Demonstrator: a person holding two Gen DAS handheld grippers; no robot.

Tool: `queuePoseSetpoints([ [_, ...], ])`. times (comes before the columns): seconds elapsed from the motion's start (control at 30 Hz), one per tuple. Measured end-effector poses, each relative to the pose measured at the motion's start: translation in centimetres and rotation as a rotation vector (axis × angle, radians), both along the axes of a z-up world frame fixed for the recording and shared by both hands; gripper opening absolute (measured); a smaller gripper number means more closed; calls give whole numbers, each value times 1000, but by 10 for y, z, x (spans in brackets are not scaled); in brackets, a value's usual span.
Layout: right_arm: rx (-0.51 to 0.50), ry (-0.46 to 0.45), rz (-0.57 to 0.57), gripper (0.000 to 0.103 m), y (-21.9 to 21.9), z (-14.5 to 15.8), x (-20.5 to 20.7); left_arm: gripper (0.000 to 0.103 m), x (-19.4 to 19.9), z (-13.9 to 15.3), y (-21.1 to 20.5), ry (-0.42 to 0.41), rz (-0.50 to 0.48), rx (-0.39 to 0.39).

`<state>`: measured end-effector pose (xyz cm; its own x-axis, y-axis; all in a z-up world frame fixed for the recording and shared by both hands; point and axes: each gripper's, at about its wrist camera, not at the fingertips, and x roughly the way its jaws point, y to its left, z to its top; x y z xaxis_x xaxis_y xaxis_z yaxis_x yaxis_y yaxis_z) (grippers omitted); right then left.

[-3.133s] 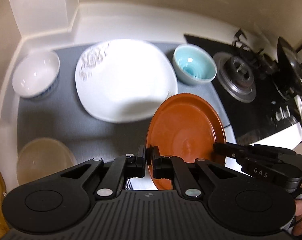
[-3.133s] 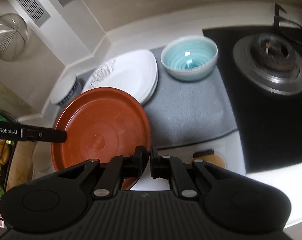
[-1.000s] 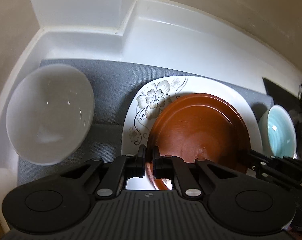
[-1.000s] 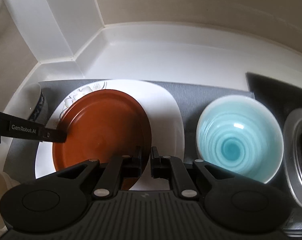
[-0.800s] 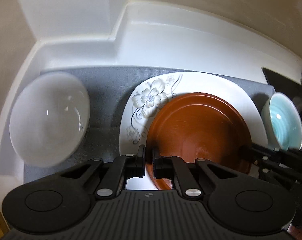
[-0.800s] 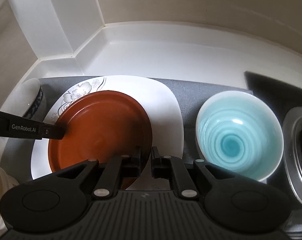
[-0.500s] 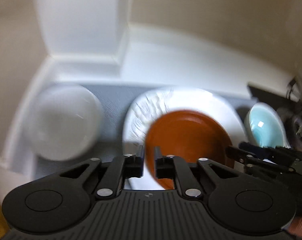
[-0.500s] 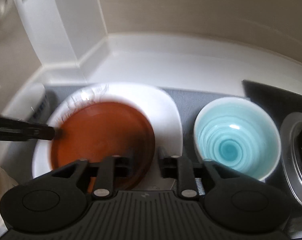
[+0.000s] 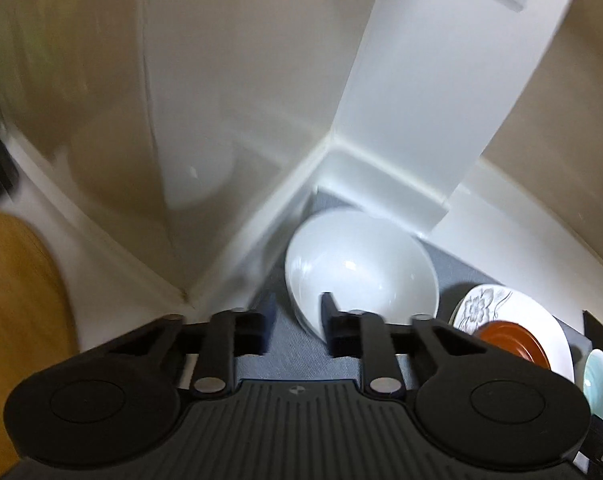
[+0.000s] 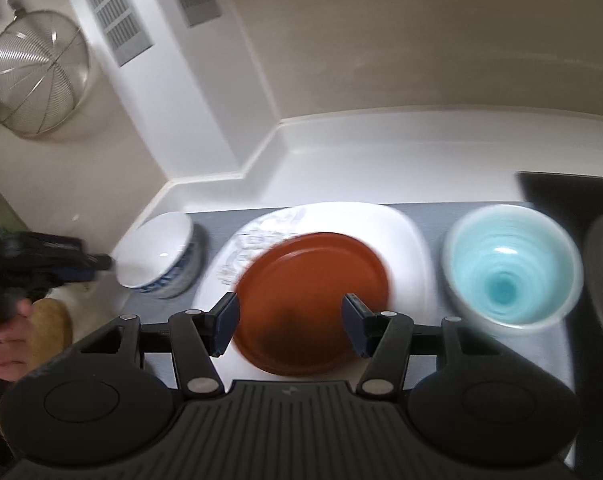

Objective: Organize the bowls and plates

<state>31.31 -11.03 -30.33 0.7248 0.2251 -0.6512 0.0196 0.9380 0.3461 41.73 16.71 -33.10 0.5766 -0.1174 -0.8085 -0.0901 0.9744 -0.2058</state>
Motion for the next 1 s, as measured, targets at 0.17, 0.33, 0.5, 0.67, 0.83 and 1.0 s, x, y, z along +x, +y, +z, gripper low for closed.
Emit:
queuePoseSetpoints([
  [0.17, 28, -21, 104, 62, 40, 10, 41, 21, 8, -14, 10, 32, 14, -65],
  [0.33, 47, 12, 136, 58, 68, 9, 85, 20, 16, -21, 12, 42, 15, -76],
  [0.5, -33, 61, 199, 50, 96, -1, 119, 18, 20, -28, 12, 51, -2, -86],
  [0.67, -38, 130, 210, 46, 108, -25, 143, 16, 21, -33, 12, 38, -14, -81],
  [0.83, -126, 167, 212, 14, 124, -37, 150, 16, 25, -34, 24, 94, -30, -154],
  [1.0, -115, 190, 232, 13, 130, -32, 133, 15, 13, -34, 36, 167, -39, -175],
])
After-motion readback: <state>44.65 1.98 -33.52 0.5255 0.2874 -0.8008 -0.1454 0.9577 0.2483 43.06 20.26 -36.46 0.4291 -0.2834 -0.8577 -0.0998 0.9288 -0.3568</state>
